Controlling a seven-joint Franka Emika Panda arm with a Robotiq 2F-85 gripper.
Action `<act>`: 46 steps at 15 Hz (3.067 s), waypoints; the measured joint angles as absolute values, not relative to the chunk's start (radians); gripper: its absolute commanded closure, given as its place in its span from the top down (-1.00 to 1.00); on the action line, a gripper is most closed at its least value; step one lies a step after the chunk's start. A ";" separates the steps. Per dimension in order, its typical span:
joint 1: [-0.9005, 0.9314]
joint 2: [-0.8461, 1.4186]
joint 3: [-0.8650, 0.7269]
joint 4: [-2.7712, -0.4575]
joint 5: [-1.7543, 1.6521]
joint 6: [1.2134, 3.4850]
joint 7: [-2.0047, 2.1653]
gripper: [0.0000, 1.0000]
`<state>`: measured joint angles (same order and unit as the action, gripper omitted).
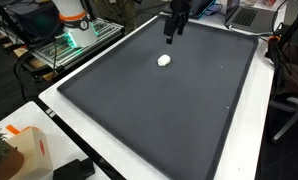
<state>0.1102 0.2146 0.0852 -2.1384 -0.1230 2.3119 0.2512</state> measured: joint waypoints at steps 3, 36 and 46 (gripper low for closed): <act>0.111 0.227 0.085 -2.120 -0.123 2.312 0.249 1.00; 0.044 0.616 0.012 -1.521 0.073 1.645 0.248 1.00; 0.009 0.804 0.004 -1.296 0.157 1.503 0.258 1.00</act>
<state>0.0086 0.8045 0.0035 -1.2959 0.1571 1.5035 0.2584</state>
